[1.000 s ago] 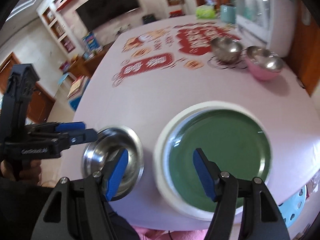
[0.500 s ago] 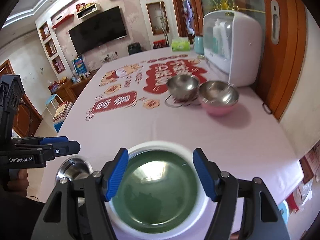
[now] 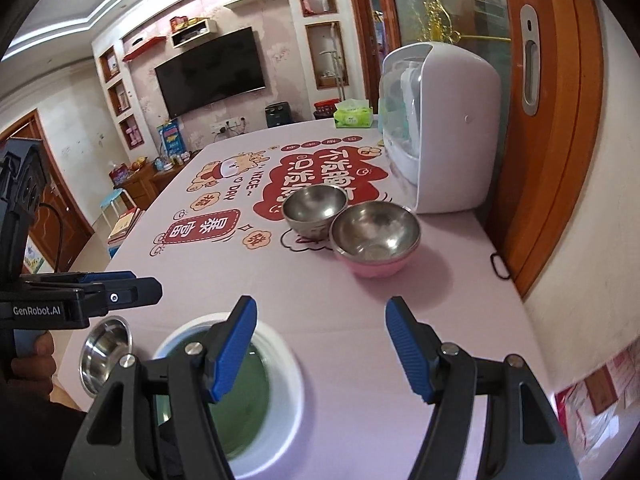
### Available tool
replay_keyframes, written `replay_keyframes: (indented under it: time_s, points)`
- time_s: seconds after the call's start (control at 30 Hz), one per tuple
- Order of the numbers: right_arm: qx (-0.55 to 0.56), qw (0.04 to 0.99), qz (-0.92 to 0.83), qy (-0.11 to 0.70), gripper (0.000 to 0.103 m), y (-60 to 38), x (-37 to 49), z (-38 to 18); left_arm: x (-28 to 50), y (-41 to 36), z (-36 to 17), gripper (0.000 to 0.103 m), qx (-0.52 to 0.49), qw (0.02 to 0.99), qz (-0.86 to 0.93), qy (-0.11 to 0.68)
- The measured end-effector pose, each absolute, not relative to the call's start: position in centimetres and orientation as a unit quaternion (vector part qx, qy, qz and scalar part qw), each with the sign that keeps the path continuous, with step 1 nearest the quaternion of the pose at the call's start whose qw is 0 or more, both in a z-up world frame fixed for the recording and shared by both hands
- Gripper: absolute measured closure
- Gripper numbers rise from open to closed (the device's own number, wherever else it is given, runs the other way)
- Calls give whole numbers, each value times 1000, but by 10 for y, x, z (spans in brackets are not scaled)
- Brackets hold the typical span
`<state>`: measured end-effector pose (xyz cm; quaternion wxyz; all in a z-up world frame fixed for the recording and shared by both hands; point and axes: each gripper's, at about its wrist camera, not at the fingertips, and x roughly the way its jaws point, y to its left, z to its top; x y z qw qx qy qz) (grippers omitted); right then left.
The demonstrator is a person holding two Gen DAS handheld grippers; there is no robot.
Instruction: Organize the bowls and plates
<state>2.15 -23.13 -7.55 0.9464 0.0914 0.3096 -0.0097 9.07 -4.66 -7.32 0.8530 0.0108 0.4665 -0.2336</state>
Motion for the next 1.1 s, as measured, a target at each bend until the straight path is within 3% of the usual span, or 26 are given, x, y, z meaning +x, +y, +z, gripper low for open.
replay_keyframes:
  time_s: [0.67,1.1]
  points:
    - [109,956,14,273,36,-320,86,-66,135,-127,-76,27,-2,872,-195,450]
    - [160,919,27,359,36,-356,154,-127,195,-166,-127,28,-25,852,-175,493]
